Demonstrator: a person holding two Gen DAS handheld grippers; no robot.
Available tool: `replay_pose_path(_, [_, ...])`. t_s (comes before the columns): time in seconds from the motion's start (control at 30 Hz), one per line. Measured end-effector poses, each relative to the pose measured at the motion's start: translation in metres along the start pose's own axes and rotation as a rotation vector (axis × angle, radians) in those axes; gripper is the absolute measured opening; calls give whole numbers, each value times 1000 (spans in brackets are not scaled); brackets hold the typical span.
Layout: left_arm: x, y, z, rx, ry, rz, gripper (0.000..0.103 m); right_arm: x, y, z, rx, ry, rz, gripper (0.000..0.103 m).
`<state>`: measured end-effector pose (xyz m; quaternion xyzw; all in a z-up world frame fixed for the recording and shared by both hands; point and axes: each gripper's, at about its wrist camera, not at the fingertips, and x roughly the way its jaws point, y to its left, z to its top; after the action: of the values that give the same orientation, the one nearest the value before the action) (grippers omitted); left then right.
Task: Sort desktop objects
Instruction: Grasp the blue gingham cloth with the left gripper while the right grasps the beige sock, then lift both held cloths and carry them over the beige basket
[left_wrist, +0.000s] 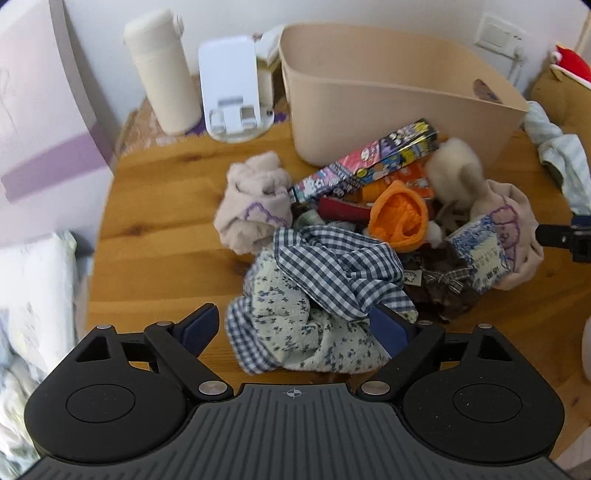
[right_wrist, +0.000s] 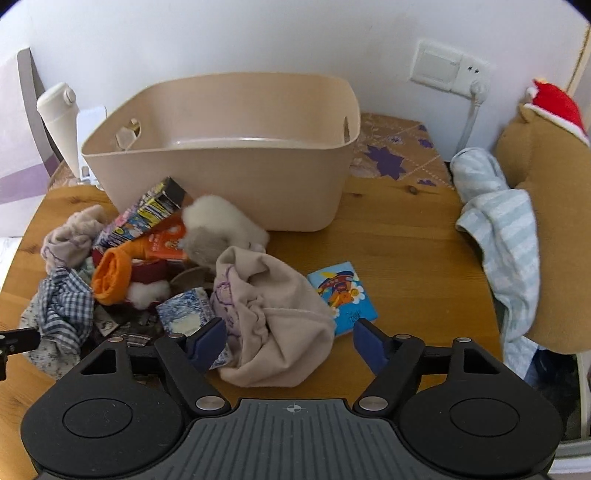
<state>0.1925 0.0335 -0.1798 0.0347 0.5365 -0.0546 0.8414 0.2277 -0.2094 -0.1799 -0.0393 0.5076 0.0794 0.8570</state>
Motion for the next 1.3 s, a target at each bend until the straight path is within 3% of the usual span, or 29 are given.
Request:
replay_pose_path(0.23, [38,2,7,-62,70,-40,91,35,1,3,5,92,18,79])
replay_pose_path(0.5, [65,4,16,-123,110,-65,91,55,6,5,-29,99,12,80])
replay_pose_path(0.6, [67,2,16,-108,103,-86,73,57,10,4,-58,98,29,69])
replay_pose_path(0.67, [68,2,16,-101,111,-108,56,55,12,2,-61,95,47,51])
replay_pose_path(0.77, [67,6,15,-129,125,-145,39,50,14,-2,-71,75,67,32])
replay_pose_path(0.83, [65,8,13,-141,125,-160,33,46,15,-5,-84,63,61,26])
replay_pose_path(0.93, [58,9,10,-136,112,-176,28,37,16,-11,-92,51,50,21])
replay_pose_path(1.13, [38,14,6,-112,71,-202,27,13,7,-17,-53,18,36,20])
replay_pose_path(1.3, [14,18,8,-65,2,-177,27,-5,-1,-15,-41,-16,19,20])
